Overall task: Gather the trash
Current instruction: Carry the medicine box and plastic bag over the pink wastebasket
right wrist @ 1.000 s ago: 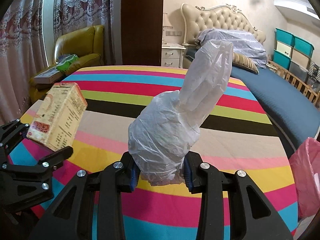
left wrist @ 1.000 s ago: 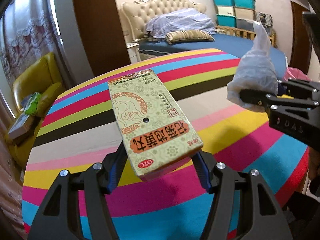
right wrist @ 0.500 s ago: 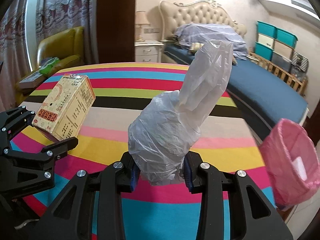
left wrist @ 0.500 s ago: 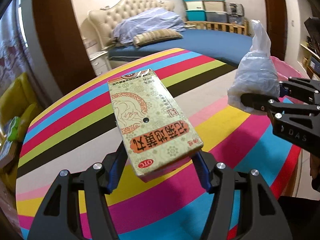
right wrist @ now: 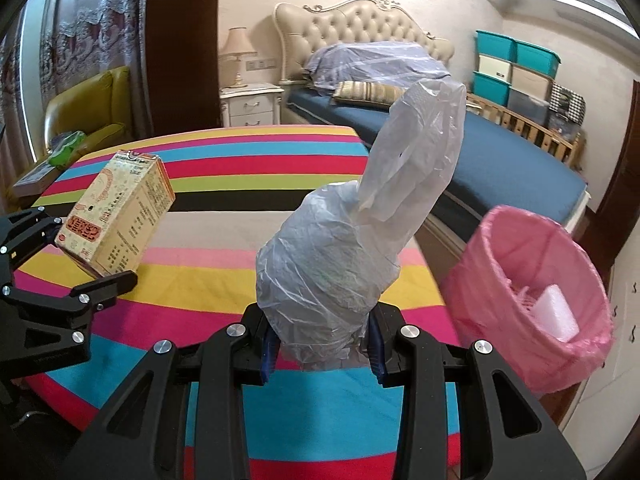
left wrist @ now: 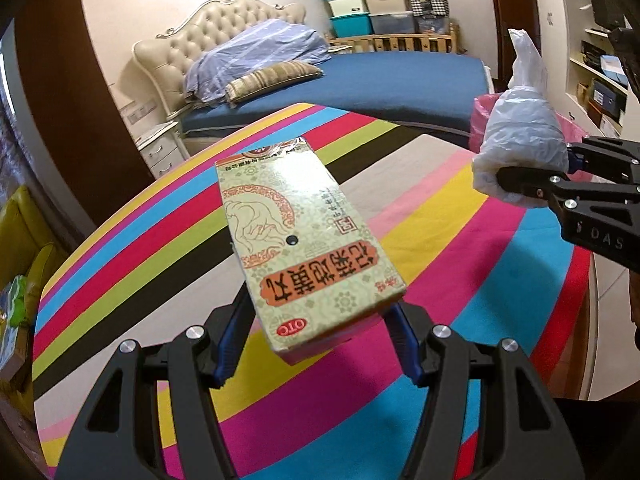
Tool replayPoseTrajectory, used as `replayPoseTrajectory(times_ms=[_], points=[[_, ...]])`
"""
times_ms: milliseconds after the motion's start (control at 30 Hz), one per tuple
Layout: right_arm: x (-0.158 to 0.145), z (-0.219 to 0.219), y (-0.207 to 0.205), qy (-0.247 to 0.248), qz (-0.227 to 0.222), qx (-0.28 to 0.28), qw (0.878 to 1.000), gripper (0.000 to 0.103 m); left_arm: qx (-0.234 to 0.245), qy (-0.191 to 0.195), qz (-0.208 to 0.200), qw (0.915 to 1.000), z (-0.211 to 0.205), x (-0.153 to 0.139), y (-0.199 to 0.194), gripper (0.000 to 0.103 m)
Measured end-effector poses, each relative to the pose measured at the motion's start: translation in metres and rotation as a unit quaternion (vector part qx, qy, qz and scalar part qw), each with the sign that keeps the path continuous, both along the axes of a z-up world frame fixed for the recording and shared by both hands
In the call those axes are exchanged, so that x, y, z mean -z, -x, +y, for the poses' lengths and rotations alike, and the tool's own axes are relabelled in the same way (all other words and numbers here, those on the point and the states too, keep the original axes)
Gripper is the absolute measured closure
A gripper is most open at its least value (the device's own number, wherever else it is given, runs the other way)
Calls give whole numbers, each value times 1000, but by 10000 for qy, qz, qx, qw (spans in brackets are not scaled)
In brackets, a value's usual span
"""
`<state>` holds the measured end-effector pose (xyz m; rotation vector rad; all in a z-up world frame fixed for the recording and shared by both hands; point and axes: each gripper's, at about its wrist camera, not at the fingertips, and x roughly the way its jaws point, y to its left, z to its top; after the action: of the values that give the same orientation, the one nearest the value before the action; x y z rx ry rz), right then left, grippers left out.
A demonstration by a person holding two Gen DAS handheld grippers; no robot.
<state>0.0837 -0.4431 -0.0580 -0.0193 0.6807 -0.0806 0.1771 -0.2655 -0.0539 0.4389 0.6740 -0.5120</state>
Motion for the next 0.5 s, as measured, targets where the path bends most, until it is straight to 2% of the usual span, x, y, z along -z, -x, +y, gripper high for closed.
replayPoseTrajectory(times_ms=[233,500], points=[[-5,-44,16,72,-32,445,9990,68,438,238,216,9985,-48,-6,-7,42],[-7,-125,42,128,-58,1310,9913,68,1271,724,508,9879,-134,-24,-17,42]])
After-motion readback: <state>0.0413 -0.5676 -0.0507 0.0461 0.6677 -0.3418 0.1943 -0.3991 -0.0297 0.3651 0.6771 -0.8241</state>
